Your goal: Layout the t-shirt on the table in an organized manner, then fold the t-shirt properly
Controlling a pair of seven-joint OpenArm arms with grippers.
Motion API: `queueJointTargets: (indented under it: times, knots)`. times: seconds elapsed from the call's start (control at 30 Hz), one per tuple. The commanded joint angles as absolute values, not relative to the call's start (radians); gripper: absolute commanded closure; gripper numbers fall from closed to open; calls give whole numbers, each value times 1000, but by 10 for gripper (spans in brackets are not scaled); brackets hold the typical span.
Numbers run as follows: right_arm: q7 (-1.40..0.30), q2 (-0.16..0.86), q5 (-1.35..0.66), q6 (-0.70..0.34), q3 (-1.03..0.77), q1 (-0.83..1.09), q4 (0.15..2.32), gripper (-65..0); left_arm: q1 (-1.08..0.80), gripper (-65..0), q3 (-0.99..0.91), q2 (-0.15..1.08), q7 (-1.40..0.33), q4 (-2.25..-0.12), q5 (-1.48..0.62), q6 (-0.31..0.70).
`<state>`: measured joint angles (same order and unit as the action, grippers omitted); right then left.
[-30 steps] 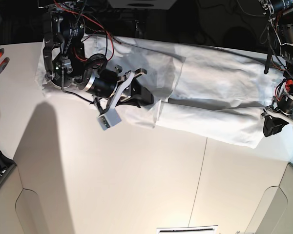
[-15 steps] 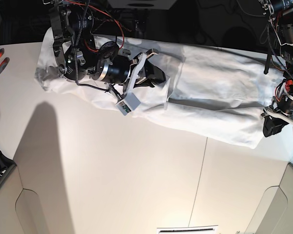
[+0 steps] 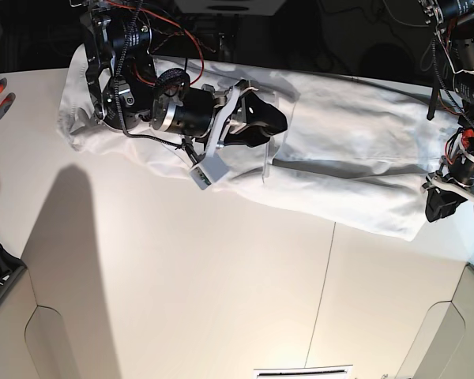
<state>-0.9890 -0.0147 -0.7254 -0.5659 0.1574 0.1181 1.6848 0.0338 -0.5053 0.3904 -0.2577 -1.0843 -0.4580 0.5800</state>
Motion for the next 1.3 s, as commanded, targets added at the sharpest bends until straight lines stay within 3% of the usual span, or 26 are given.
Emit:
queueJointTargets:
  times: [0.0, 0.23, 0.37, 0.7, 1.0, 1.07, 1.2, 1.27]
  knots:
    - [-962, -25, -748, -581, 159, 97, 1703, -250, 50, -272, -510, 410, -236, -1102, -478, 587]
    - [-936, -73, -660, -580, 160, 27, 1703, -250, 64, -272, -509, 410, -134, -1102, -434, 587]
    - [-936, -80, -607, -580, 184, 24, 1701, -250, 138, -272, -464, 423, -286, -1096, -379, 556]
    - [-935, -74, -452, -572, 303, 28, 1570, -250, 263, -272, -197, 508, -454, -1090, -238, 410]
    - [-920, -58, -448, -572, 302, 28, 1428, -250, 263, -271, -180, 516, -506, -935, -204, 415]
    - [-916, -58, -448, -572, 302, 28, 1428, -250, 262, -232, -180, 519, -525, -925, -205, 433]
    - [-913, -58, -448, -571, 302, 25, 1428, -250, 263, -48, -180, 534, -537, -934, -225, 438]
    - [-913, -58, -448, -562, 302, 25, 1428, -250, 263, 0, -180, 544, -554, -950, -228, 439]
